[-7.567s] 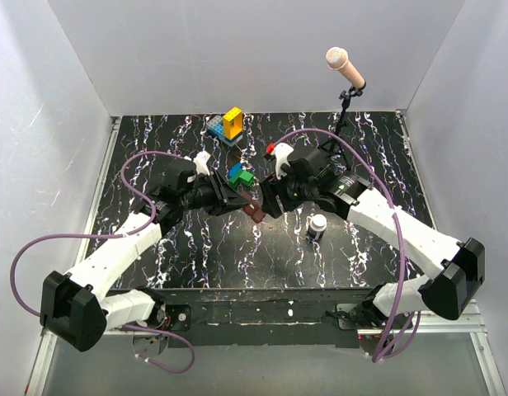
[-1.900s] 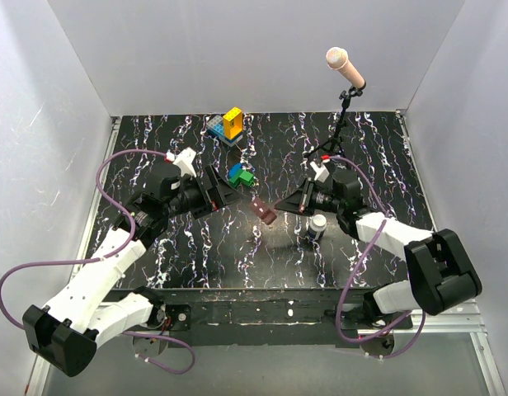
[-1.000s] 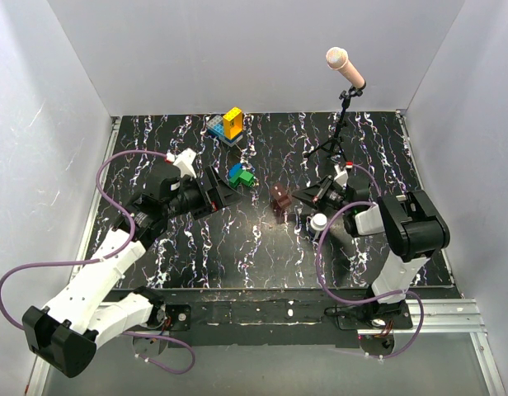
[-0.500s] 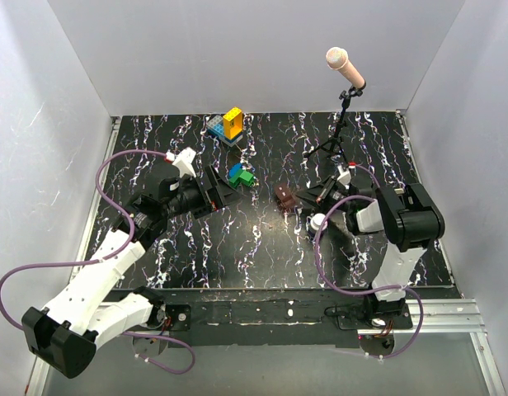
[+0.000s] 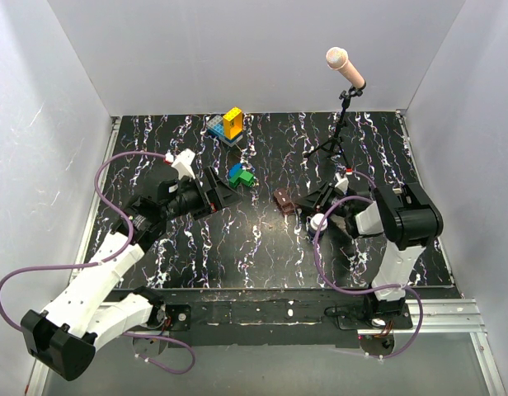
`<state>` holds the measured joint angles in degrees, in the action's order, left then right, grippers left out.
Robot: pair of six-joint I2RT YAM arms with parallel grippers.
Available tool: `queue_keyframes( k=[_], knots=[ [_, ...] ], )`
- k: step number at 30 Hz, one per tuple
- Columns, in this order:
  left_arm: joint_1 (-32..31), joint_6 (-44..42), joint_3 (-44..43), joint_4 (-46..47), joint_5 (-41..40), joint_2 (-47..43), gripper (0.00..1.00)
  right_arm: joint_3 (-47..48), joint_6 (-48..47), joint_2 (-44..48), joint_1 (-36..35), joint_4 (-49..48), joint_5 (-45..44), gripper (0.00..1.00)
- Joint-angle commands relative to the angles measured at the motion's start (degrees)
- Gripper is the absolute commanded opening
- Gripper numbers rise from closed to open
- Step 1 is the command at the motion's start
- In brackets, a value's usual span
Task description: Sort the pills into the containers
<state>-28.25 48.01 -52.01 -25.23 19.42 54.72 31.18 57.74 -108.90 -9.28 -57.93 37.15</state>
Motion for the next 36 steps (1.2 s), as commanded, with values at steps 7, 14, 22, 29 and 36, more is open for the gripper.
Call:
queue_keyframes(
  k=[7,14,22,29,36],
  knots=[
    [-0.05,-0.2,0.94,0.45,0.62,-1.72,0.98,-2.61,-6.4,8.61,0.23,5.63,-3.57,0.67],
    [-0.05,0.07,1.82,0.8,0.44,-2.42,0.98,-1.92,-11.84,19.94,0.58,19.67,-10.42,0.79],
    [-0.05,0.33,2.53,2.21,1.67,-2.07,0.98,3.44,-21.25,32.17,0.66,41.29,-17.1,0.91],
    [-0.05,0.16,2.88,3.44,2.73,-0.84,0.98,4.24,-25.47,37.88,0.66,49.93,-19.03,0.98],
    [-0.05,-0.55,2.79,3.79,3.43,0.65,0.98,5.64,-28.29,43.68,0.66,57.22,-22.29,0.98]
  ],
)
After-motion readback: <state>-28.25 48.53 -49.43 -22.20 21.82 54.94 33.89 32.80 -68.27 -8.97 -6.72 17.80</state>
